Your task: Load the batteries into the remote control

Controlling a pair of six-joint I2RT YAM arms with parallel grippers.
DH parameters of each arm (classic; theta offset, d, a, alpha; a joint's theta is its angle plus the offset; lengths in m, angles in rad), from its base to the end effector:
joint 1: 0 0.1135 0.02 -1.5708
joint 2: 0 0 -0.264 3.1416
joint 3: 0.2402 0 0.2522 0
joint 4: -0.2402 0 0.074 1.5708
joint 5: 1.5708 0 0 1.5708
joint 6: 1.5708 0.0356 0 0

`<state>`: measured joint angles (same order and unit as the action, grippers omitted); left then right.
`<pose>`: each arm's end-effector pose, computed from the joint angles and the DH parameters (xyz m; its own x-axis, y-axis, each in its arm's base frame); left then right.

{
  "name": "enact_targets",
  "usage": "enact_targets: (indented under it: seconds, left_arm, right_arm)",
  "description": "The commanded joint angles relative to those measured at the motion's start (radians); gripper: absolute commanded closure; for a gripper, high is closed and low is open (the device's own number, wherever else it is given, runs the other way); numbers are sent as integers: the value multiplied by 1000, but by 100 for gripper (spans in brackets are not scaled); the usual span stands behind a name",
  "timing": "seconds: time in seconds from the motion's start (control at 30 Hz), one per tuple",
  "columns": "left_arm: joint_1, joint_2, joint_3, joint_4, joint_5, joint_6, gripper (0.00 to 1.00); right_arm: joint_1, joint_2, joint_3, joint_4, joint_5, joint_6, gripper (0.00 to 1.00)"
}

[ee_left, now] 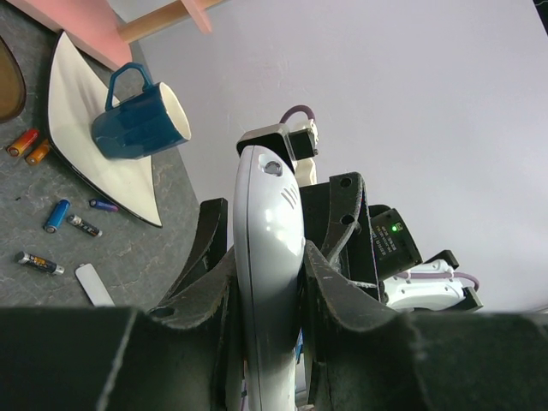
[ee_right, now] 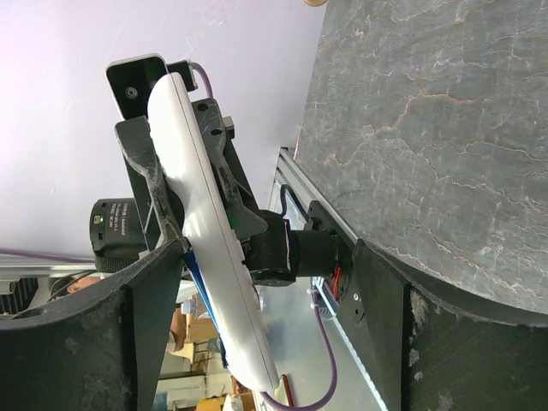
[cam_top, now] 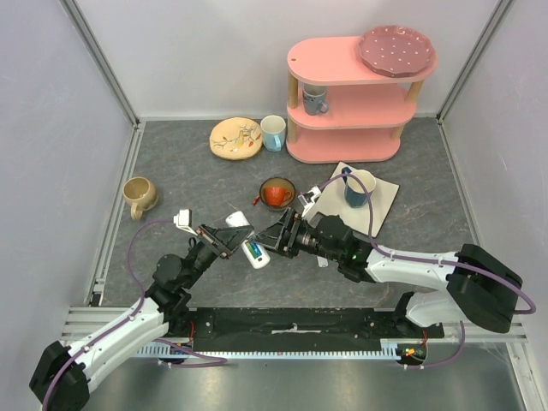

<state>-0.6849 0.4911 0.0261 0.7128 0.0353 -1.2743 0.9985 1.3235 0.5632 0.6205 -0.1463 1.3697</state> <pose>0.1071 -0.0891 0.2087 -0.5745 -0.7649 -0.2915 0.3741 0.0714 -0.9246 0.1486 0.2402 0.2289 -0.9066 0.3827 -0.1779 -0.1078 0.1976 0.9743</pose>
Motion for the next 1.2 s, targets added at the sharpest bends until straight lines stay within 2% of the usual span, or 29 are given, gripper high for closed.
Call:
enact_targets:
  seconds: [0.0,1.17]
  left_arm:
    - [1,0,-29,108,-17,16,98]
    - [2,30,46,168,-32,36,98]
  right_arm:
    - [-3,17,-20,1,-15,2,13]
    - [9,42,-66,35,-26,20,16]
